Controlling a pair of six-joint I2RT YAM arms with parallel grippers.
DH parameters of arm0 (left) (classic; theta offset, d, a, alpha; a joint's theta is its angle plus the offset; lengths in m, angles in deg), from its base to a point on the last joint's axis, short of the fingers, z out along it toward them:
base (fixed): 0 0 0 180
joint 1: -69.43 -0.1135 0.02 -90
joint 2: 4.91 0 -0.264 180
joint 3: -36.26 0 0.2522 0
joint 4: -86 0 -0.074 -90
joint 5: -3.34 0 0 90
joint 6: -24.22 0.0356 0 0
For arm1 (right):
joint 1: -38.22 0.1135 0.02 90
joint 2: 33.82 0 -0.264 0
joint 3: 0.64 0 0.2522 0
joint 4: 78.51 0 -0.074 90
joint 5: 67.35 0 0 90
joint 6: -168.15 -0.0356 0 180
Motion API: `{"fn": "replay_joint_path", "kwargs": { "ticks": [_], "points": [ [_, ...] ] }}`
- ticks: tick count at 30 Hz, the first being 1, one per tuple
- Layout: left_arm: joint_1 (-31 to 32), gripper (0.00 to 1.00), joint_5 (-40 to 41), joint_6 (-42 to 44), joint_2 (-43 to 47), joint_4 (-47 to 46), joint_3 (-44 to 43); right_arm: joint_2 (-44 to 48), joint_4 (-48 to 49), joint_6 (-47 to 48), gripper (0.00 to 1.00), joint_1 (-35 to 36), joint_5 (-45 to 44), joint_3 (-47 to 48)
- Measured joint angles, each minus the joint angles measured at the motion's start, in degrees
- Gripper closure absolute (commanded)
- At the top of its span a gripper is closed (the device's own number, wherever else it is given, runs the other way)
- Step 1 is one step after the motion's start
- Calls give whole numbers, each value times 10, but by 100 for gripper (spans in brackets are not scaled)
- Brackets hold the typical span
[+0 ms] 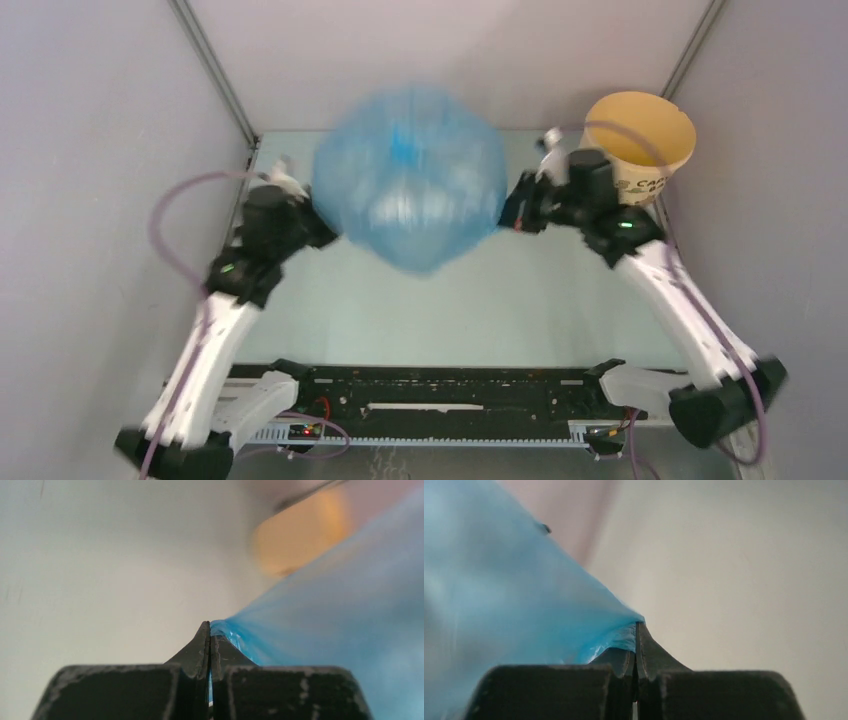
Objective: Put the trash bags into the trash bin
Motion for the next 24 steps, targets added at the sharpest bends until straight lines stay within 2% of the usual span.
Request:
{"fn": "replay_joint_path", "kwargs": {
  "ticks": [4, 6, 8, 12, 15, 19, 22, 24],
  "points": [
    [-1, 100, -23, -1, -66, 23, 243, -63, -22, 19, 100, 41, -56, -214],
    [-1, 100, -31, -1, -48, 75, 332, -55, -59, 23, 100, 73, -78, -292],
    [-1, 100, -38, -3, 23, 115, 371, -11, -91, 23, 100, 101, -91, -332],
    [-1, 100, -53, -16, 122, 117, 351, 87, -96, 20, 100, 113, -105, -322],
    [-1, 100, -57, -22, 90, 119, 285, 97, -87, 16, 100, 91, -100, -277],
    [-6, 100, -62, -23, -70, 139, 69, 8, -79, -8, 100, 16, -52, -151],
    [-24, 100, -78, -32, -217, 169, -155, -118, -102, -29, 100, -31, -8, 24],
    [-33, 100, -93, -41, -305, 195, -319, -212, -148, -32, 100, -40, -1, 205]
  ]
}}
